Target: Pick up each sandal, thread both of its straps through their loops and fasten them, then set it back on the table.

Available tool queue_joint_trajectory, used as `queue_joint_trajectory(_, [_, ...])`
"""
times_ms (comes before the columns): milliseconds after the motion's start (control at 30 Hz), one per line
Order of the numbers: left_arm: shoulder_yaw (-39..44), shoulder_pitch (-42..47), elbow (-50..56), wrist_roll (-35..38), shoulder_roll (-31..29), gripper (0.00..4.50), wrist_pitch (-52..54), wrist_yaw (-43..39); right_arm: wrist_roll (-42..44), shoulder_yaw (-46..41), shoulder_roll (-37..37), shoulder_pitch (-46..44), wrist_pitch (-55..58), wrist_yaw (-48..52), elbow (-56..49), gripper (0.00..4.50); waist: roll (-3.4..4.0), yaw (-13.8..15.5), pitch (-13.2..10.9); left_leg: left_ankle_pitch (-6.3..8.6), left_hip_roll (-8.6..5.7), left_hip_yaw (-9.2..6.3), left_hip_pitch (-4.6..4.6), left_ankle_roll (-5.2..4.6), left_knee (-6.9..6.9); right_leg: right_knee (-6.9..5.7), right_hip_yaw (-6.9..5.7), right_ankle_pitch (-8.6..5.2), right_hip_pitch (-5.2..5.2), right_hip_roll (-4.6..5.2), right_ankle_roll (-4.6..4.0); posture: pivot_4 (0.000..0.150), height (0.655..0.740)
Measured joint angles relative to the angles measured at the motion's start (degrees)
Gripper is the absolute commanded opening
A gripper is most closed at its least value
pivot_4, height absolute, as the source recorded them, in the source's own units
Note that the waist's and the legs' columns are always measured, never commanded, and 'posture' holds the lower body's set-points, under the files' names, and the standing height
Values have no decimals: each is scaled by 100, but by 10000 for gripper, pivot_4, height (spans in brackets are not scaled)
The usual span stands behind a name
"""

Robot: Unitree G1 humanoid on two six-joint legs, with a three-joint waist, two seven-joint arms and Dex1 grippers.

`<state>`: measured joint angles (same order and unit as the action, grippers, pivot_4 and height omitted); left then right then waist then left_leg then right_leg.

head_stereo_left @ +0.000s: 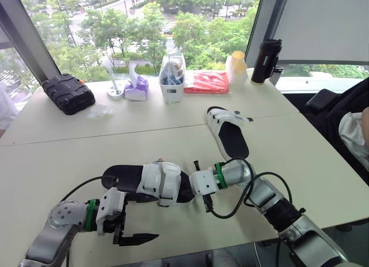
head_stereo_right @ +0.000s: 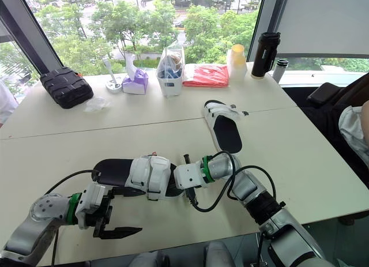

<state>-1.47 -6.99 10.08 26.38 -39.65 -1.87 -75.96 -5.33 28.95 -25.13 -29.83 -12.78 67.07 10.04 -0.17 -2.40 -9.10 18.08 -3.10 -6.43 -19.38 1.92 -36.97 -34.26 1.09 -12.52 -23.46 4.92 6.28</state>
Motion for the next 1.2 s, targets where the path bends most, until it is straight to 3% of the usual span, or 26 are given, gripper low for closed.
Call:
queue_joint_trajectory(833, [-488, 230, -285, -188, 628, 44578, 369, 302, 0, -2, -22, 11, 37, -2, -30, 0, -1, 11, 1, 0, -1, -1, 0, 0, -1, 0, -1, 0, 2, 4, 1, 1500, 7400])
queue_joint_trajectory(967, [-495, 340, -329, -169, 742, 32495, 622, 399, 0, -4, -25, 8, 44, -2, -29, 0, -1, 18, 1, 0, -1, -2, 0, 0, -2, -1, -2, 1, 3, 3, 1, 1500, 7400])
queue_joint_trajectory(1167, [-512, 456, -333, -88, 862, 1559, 990, 576, 0, -1, -16, 15, 44, -3, -40, 0, -1, 4, 1, 0, -2, -2, 0, 0, -1, 0, -2, 1, 2, 3, 3, 1500, 7400])
queue_joint_trajectory(1200, [-512, 456, -334, -84, 860, 659, 1037, 588, 0, -2, -16, 15, 44, -3, -40, 0, -1, 4, 1, 0, -2, -2, 0, 0, -2, 1, -2, 1, 2, 3, 2, 1500, 7400])
